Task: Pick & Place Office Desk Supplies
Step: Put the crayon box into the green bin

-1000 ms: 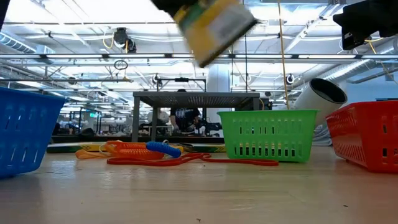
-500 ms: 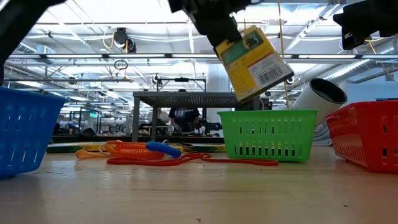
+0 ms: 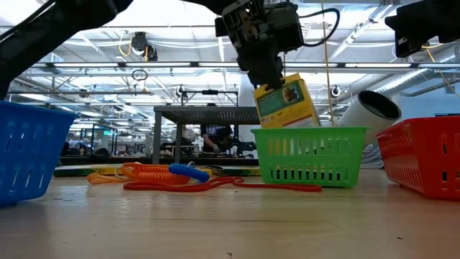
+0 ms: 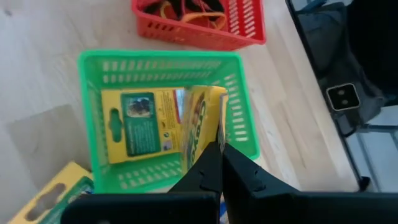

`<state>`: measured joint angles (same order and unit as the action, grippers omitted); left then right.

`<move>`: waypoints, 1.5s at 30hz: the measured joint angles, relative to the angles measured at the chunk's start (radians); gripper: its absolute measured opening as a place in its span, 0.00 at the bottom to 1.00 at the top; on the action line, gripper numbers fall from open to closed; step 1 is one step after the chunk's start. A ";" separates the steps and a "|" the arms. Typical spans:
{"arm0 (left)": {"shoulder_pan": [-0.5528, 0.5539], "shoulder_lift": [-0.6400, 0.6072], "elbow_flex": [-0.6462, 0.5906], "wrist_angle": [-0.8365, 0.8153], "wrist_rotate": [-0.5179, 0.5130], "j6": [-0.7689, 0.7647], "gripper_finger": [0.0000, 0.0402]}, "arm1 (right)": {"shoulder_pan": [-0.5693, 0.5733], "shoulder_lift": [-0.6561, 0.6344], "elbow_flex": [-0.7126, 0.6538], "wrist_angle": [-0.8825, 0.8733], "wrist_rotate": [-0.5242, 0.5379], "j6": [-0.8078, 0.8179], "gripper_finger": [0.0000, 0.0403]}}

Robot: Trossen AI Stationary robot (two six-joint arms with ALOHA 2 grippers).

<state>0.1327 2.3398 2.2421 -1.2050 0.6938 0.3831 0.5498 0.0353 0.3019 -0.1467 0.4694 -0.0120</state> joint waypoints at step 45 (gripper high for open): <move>-0.090 0.067 -0.015 0.111 -0.067 -0.053 0.04 | 0.000 0.000 -0.001 0.000 0.000 0.000 0.24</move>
<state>0.0425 2.4065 2.2269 -1.0942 0.6265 0.3298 0.5499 0.0349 0.3012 -0.1471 0.4698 -0.0120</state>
